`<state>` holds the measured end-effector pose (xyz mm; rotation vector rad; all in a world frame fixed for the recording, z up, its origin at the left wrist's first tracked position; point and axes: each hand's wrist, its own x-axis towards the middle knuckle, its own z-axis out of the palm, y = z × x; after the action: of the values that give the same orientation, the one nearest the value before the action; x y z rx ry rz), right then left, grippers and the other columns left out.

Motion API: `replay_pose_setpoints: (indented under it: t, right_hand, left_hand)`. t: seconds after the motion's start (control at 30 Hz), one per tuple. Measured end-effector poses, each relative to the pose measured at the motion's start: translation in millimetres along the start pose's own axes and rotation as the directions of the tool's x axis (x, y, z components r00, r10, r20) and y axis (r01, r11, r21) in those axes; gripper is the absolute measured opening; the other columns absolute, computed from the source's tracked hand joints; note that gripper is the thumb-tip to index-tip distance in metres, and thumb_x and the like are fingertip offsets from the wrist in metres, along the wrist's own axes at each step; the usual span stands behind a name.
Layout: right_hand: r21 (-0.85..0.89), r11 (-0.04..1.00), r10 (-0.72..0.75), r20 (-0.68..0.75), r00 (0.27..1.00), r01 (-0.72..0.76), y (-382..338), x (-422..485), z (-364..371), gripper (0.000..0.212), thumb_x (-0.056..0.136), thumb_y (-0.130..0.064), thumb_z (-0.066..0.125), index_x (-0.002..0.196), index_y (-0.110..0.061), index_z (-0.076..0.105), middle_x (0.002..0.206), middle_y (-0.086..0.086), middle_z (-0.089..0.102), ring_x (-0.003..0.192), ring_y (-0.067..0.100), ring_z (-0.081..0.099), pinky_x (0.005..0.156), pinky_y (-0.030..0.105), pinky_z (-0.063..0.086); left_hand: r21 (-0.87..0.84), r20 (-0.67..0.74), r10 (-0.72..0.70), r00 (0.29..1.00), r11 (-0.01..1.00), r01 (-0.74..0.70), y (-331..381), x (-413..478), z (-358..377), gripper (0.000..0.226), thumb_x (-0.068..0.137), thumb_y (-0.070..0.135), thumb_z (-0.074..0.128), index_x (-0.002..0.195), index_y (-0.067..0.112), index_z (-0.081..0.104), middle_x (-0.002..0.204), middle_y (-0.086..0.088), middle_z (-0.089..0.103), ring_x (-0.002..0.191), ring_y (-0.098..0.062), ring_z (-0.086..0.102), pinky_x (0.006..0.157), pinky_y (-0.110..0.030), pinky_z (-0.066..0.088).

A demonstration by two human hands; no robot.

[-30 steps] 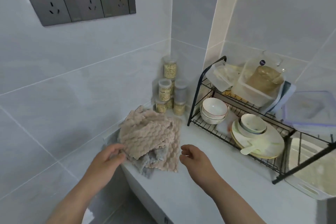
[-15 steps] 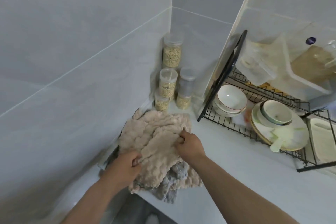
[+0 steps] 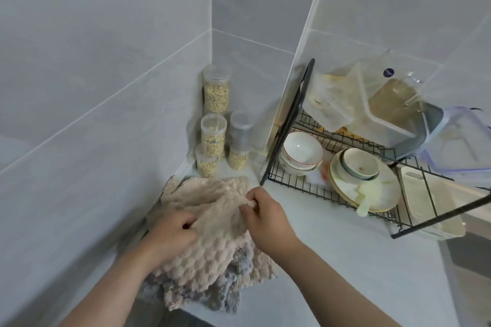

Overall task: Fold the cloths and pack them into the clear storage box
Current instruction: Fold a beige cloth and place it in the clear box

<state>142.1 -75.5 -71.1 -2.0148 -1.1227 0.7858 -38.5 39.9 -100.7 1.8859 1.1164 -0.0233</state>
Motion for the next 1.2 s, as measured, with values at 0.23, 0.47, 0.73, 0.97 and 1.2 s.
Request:
replay_pose_setpoints:
  t: [0.23, 0.47, 0.73, 0.97, 1.2]
  right_hand:
    - [0.495, 0.865, 0.179, -0.156, 0.971, -0.080, -54.0, -12.8, -50.5, 0.016, 0.091, -0.021, 0.064, 0.092, -0.011, 0.050, 0.075, 0.014, 0.049, 0.049, 0.018, 0.049, 0.046, 0.029, 0.052]
    - [0.652, 0.745, 0.249, -0.072, 0.966, -0.143, -50.1, -21.2, -82.1, 0.024, 0.086, -0.025, 0.072, 0.096, -0.005, 0.064, 0.089, 0.008, 0.057, 0.071, 0.012, 0.056, 0.060, 0.021, 0.053]
    - [0.524, 0.845, 0.098, 0.044, 0.994, -0.106, -1.6, -82.9, -166.2, 0.023, 0.073, -0.006, 0.077, 0.092, -0.018, 0.074, 0.081, 0.003, 0.067, 0.070, 0.013, 0.054, 0.064, 0.022, 0.044]
    - [0.105, 0.980, 0.191, -0.274, 0.943, -0.168, 50.2, -131.8, -253.3, 0.012, 0.077, -0.003, 0.075, 0.084, -0.011, 0.068, 0.068, -0.003, 0.062, 0.056, 0.004, 0.052, 0.056, 0.021, 0.044]
    - [-0.017, 0.994, 0.088, -0.407, 0.909, -0.104, 103.7, -162.1, -300.1, 0.004, 0.080, -0.007, 0.069, 0.076, -0.006, 0.070, 0.066, 0.002, 0.057, 0.061, 0.008, 0.043, 0.056, 0.025, 0.036]
  left_hand:
    - [0.193, -0.339, 0.436, 0.834, 0.900, -0.392, 60.2, -42.2, 8.2, 0.045, 0.063, 0.063, 0.062, 0.096, 0.036, 0.047, 0.101, 0.020, 0.052, 0.093, -0.002, 0.050, 0.077, -0.020, 0.041]
    - [0.142, -0.096, 0.428, 0.899, 0.899, -0.413, 74.2, -33.6, 32.1, 0.014, 0.085, 0.051, 0.060, 0.074, 0.044, 0.063, 0.076, 0.025, 0.059, 0.076, 0.004, 0.056, 0.067, -0.015, 0.041]
    - [0.002, -0.088, 0.446, 0.891, 0.894, -0.447, 140.9, -35.0, -2.2, 0.015, 0.084, 0.028, 0.071, 0.072, 0.036, 0.066, 0.068, 0.014, 0.068, 0.069, 0.005, 0.061, 0.062, -0.016, 0.040]
    - [0.179, -0.066, 0.604, 0.794, 0.790, -0.586, 226.8, -18.3, 27.5, 0.026, 0.085, 0.017, 0.071, 0.078, 0.041, 0.066, 0.081, 0.016, 0.065, 0.081, -0.001, 0.059, 0.071, -0.024, 0.045]
    - [0.302, -0.079, 0.711, 0.699, 0.685, -0.663, 273.0, -17.6, 78.6, 0.010, 0.086, 0.015, 0.069, 0.086, 0.024, 0.074, 0.087, 0.013, 0.064, 0.082, -0.002, 0.058, 0.073, -0.019, 0.044]
